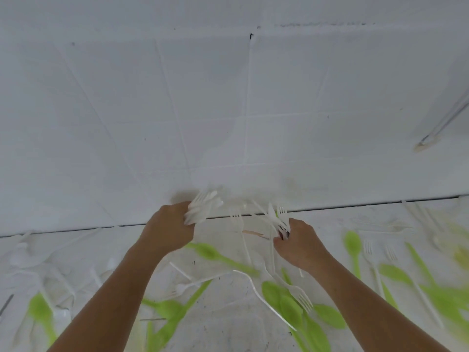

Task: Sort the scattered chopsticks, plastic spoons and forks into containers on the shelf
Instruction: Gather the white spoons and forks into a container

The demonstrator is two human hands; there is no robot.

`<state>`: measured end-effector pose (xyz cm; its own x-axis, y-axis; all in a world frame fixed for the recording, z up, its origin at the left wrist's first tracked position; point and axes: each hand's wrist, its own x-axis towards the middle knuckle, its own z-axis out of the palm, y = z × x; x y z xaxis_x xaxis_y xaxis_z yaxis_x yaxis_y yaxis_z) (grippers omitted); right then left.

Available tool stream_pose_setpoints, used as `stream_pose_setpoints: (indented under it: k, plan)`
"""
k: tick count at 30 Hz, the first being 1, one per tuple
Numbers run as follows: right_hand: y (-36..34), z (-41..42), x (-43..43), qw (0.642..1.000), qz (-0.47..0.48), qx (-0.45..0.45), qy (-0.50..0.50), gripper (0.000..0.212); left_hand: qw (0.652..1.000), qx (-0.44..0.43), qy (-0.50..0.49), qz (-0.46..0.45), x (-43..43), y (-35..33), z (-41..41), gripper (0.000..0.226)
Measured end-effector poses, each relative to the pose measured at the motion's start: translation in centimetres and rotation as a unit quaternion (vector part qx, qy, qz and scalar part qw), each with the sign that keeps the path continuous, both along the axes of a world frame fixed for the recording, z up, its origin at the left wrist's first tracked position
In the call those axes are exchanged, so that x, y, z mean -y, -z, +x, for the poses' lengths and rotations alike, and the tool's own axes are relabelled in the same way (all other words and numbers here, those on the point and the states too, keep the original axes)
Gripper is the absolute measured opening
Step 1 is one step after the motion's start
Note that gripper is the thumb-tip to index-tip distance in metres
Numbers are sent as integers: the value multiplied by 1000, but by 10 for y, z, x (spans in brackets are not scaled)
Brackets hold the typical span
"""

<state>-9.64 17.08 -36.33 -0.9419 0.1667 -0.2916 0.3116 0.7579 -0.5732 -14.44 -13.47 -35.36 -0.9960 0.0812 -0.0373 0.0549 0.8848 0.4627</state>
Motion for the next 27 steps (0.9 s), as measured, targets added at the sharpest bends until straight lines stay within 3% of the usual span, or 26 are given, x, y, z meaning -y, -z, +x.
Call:
stream_pose_setpoints:
  k: [2,5,8,11,14,18,21,24,27]
  plan:
    - [4,1,5,1000,8,22,9,13,997,-14,6,74,-9,-5,3,25]
    - [6,10,18,995,86,44,5,41,994,-13,72,80,-38,-3,10,17]
    - [8,25,29,990,138,38,-11,52,991,46,96,87,-62,1,10,15]
    - [10,31,28,991,129,26,-15,51,988,139,69,23,-81,16,13,33]
    - [13,38,22,988,151,5,-32,54,987,143,0,-75,-97,33,22,53]
    - [15,48,15,979,193,21,-55,68,989,130,-34,-65,-113,39,32,46]
    - [16,53,16,977,197,18,-77,56,988,150,-37,-21,-116,37,34,29]
    - [15,56,16,973,205,-3,-102,33,987,156,-33,-9,-110,34,32,30]
    - [14,55,10,974,198,17,-107,23,987,151,-41,20,-99,28,30,30]
